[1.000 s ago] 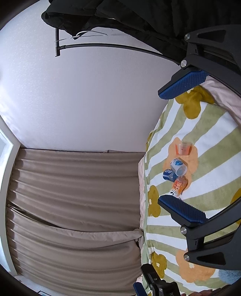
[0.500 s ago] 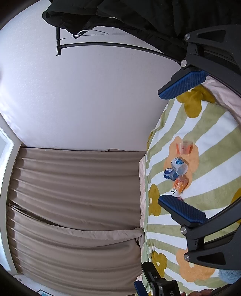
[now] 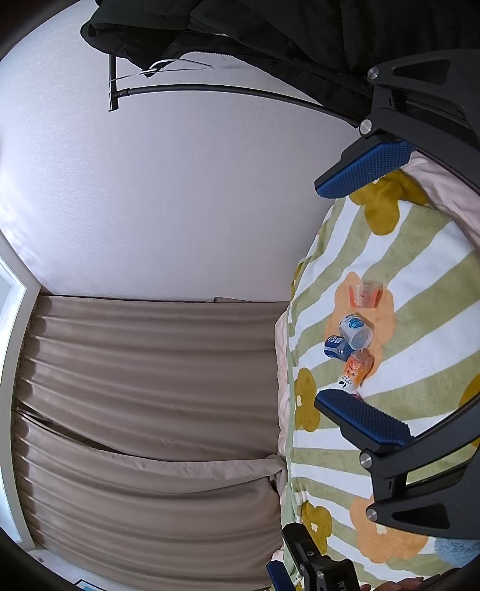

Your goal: Flip cup upside down

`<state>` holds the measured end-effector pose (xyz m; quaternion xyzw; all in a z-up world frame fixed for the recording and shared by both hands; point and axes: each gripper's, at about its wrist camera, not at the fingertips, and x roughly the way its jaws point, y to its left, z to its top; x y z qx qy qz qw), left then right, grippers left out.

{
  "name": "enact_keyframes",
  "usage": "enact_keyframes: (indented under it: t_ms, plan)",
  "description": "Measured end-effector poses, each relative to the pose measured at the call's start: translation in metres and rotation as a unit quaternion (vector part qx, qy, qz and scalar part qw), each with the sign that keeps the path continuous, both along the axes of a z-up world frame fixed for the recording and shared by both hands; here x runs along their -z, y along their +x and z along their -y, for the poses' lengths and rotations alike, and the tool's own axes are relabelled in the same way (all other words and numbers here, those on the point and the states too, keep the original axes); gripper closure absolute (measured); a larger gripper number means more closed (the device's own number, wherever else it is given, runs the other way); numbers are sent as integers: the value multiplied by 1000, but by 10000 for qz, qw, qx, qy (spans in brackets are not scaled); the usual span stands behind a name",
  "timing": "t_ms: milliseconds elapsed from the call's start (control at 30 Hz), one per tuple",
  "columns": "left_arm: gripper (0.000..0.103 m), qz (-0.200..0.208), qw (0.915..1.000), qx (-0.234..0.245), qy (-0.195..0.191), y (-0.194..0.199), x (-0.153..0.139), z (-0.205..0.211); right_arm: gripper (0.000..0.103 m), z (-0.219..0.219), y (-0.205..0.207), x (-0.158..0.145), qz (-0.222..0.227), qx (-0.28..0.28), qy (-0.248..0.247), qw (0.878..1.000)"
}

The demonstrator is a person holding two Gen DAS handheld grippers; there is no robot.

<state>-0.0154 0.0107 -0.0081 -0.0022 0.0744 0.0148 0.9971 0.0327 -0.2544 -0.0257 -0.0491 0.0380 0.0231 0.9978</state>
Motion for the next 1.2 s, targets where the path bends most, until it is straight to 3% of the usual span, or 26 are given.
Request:
enact_keyframes:
  t_ms: [933, 1200]
  plan:
    - [0, -221, 9997, 65, 28, -3, -3, 7, 0, -1, 4, 7, -156, -30, 77, 9998]
    - [0, -584, 9982, 151, 53, 31, -23, 1, 0, -10, 67, -14, -768, -645, -87, 9949]
